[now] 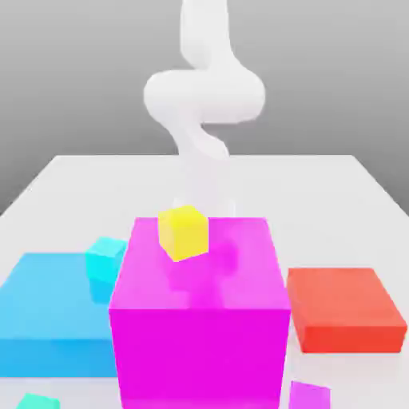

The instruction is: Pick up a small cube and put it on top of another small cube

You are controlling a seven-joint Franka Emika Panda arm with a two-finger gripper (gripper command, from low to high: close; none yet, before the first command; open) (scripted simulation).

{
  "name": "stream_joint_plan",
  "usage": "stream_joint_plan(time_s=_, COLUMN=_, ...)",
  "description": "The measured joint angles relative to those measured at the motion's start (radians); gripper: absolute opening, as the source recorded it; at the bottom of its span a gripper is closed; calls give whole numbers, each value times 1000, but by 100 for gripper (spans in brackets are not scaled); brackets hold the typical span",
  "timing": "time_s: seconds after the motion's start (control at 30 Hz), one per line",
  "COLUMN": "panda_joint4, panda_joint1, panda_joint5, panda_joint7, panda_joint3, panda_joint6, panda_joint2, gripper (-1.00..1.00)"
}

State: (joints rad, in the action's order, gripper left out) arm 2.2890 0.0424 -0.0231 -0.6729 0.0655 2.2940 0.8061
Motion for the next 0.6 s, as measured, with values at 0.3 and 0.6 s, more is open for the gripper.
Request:
stream_joint_plan(time_s=0.3, panda_joint4=-37, panda_joint1=141, panda_joint5=-64, panda_joint7=477, panda_joint3=235, panda_joint6=-10, panda_joint2=-3, gripper=0)
stream_joint_plan(time_s=0.6, panda_joint4=-69, panda_joint1=297, panda_joint5=-121, panda_joint7=945, panda_joint3=484, panda_joint6=-2, panda_joint2=-48, gripper=0)
